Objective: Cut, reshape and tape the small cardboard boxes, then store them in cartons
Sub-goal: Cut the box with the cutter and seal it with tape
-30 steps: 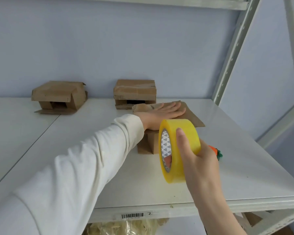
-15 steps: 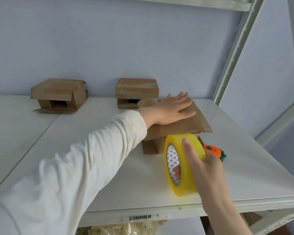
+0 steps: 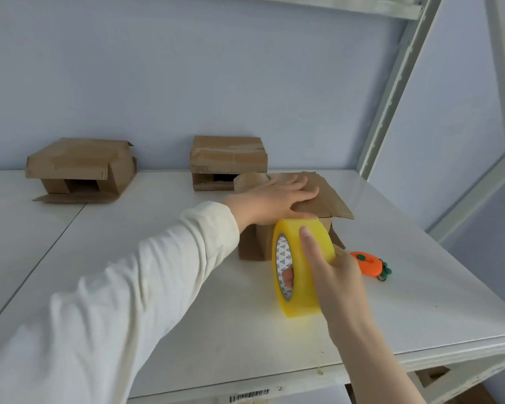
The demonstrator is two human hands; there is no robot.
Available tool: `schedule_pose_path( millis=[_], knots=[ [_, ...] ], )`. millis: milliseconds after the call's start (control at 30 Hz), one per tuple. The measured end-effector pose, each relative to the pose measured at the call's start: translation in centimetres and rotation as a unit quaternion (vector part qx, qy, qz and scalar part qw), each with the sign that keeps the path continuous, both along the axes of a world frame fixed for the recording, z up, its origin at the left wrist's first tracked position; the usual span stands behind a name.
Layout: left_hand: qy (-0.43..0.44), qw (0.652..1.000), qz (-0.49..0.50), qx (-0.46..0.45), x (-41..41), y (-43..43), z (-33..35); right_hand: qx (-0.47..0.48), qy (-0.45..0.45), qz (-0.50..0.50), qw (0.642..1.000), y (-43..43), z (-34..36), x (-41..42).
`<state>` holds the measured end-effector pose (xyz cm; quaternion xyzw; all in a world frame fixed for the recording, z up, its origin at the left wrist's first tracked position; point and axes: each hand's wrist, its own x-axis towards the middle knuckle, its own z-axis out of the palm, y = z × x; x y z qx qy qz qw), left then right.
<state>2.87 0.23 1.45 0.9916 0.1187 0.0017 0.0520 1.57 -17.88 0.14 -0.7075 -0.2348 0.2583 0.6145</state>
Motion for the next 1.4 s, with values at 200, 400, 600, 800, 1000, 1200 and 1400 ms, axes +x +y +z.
schedule_pose_path(
  millis=[200,400,600,800,1000,1200,1400],
  knots=[
    [-0.024,0.999,0.023,0.013,1.1,2.3,-0.4,0.002,0.014,0.154,0.988,0.2,-0.4,1.4],
    [-0.017,1.000,-0.005,0.004,1.1,2.8,-0.3,0.006,-0.012,0.073,0.997,-1.0,-0.8,0.0],
    [-0.030,0.999,0.012,-0.011,0.6,2.3,0.4,-0.021,0.006,0.094,0.995,-0.8,-0.5,0.8],
    [-0.016,0.998,0.035,0.051,1.3,1.5,-1.5,-0.010,0.025,0.138,0.990,-0.2,-0.5,2.0],
    [-0.117,0.981,0.147,-0.058,0.3,-0.7,-0.2,-0.010,0.092,0.204,0.975,-0.7,-0.3,3.1],
    [-0.423,0.731,0.363,-0.392,-5.2,-8.0,-2.0,-0.039,0.096,0.227,0.968,-1.1,0.0,3.6],
    [-0.329,0.671,0.349,-0.565,-5.3,-9.4,-2.5,-0.090,-0.089,0.133,0.983,-2.3,-0.4,8.5]
  ],
)
